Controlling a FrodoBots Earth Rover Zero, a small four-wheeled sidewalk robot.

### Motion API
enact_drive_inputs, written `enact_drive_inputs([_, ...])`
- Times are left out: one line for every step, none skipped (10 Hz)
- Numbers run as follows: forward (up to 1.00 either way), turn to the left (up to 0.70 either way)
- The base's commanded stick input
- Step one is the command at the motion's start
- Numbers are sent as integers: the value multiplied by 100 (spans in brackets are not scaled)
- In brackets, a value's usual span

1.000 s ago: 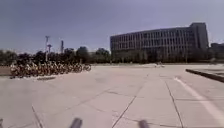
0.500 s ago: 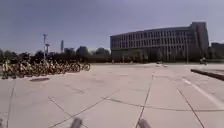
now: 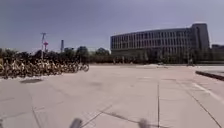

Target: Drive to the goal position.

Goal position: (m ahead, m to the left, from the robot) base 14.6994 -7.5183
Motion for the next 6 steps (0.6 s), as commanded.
enact_drive_inputs([100,-40])
enact_drive_inputs([100,-40])
enact_drive_inputs([100,-40])
enact_drive_inputs([100,-40])
enact_drive_inputs([100,-40])
enact_drive_inputs([100,-40])
